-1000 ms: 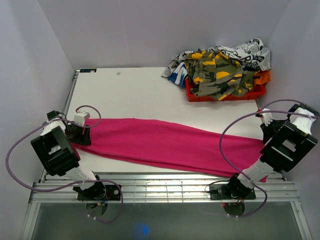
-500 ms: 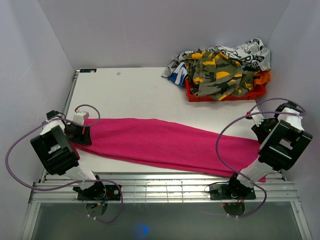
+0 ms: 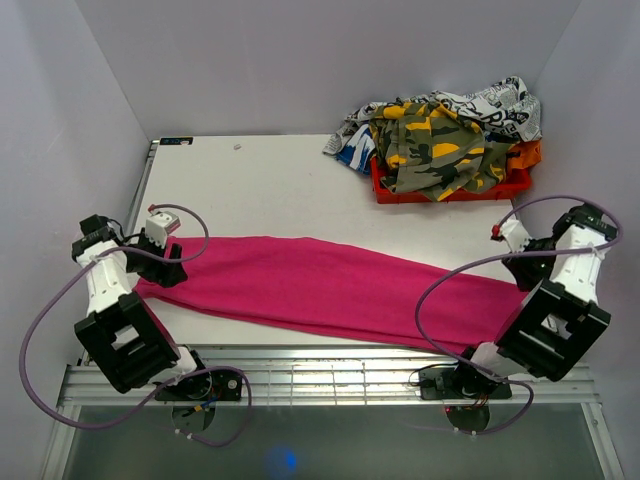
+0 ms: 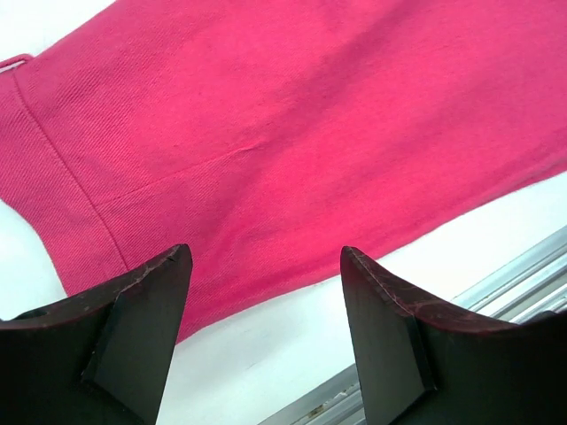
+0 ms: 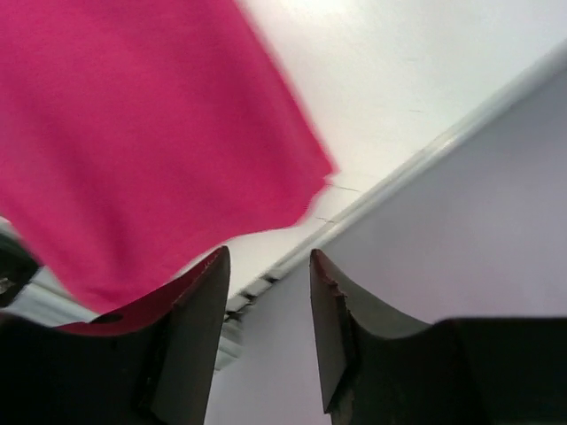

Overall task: Fold and stack the trousers
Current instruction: Fold the trousers

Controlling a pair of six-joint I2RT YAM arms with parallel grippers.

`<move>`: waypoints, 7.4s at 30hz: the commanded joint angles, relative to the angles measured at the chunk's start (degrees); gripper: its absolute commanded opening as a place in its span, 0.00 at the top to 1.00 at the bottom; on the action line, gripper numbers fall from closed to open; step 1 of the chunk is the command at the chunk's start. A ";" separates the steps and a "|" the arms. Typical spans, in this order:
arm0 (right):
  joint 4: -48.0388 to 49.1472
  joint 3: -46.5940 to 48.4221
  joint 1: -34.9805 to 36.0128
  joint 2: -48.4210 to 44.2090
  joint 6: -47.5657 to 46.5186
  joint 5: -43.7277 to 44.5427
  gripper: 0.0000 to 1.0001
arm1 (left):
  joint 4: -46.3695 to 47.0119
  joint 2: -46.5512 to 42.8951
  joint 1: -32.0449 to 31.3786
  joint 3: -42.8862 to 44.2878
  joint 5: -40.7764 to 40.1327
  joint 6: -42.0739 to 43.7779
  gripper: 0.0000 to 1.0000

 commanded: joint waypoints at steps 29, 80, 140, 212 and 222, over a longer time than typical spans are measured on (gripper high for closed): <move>6.78 -2.34 0.09 4.90 4.84 1.25 0.56 | -5.33 2.43 -1.93 5.21 18.51 -1.09 0.22; 20.29 -24.64 54.67 3.22 31.82 2.98 0.43 | 11.54 11.82 11.77 -1.27 -16.63 -47.22 0.27; 19.24 -27.89 54.67 2.25 26.20 9.31 0.49 | 30.09 17.09 14.67 -4.88 5.88 -26.32 1.00; 51.22 9.14 78.29 25.66 53.37 -16.72 0.91 | 25.87 -8.92 -38.86 3.55 -13.03 -49.95 0.29; 65.11 -9.24 94.39 17.63 44.05 14.28 0.92 | 21.92 -3.56 -38.68 7.96 -12.69 -52.52 0.33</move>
